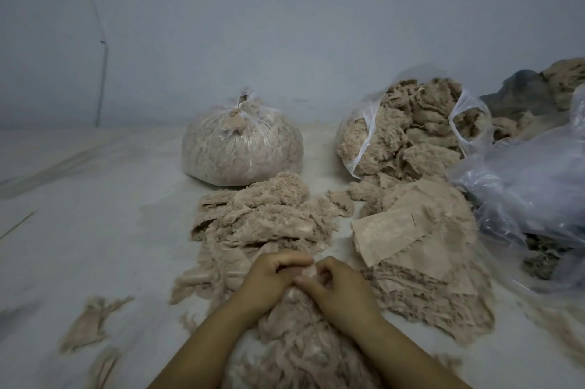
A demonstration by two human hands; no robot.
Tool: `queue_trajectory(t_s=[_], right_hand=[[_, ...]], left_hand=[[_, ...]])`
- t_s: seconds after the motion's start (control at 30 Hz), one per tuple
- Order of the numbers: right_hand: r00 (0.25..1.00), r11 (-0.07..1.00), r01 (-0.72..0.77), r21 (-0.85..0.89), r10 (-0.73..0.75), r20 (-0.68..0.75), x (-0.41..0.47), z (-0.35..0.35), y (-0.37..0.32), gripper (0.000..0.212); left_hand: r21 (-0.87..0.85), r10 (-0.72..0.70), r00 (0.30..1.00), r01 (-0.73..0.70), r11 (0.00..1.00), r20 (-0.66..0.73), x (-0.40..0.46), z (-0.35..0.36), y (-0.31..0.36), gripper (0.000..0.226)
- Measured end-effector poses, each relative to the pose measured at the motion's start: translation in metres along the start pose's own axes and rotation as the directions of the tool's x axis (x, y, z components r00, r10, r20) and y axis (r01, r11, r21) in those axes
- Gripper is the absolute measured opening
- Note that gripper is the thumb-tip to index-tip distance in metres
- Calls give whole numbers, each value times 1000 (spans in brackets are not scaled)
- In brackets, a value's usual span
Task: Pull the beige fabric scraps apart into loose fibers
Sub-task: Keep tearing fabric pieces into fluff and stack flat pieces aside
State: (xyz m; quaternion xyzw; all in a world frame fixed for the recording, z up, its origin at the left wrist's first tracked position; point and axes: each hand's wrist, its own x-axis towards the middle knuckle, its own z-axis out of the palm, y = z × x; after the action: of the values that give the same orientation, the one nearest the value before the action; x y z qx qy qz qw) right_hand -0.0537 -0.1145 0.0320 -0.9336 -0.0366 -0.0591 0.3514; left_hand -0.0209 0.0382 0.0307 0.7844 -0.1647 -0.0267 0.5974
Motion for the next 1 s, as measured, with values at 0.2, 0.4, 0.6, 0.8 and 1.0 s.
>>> queue_trajectory(t_s=[0.2, 0.4, 0.6, 0.8, 1.0], right_hand=[[993, 959, 109, 262, -118, 20, -7, 2, -7, 22], [983, 946, 179, 270, -180, -20, -13, 2, -11, 22], [992, 909, 127, 396, -120, -44, -12, -2, -14, 18], [992, 799, 125, 589, -90, -89, -9, -1, -18, 36], [994, 565, 65, 823, 37, -104, -8, -4, -11, 31]], left_hand=[[-76, -37, 992, 28, 997, -121, -1, 4, 7, 22], [38, 61, 947, -52, 998, -316, 1, -12, 4, 20], [294, 203, 966, -150, 944, -159, 1, -3, 3, 23], [236, 199, 909, -116, 965, -365, 5, -9, 11, 30], [-161, -18, 980, -14, 987, -199, -9, -18, 15, 27]])
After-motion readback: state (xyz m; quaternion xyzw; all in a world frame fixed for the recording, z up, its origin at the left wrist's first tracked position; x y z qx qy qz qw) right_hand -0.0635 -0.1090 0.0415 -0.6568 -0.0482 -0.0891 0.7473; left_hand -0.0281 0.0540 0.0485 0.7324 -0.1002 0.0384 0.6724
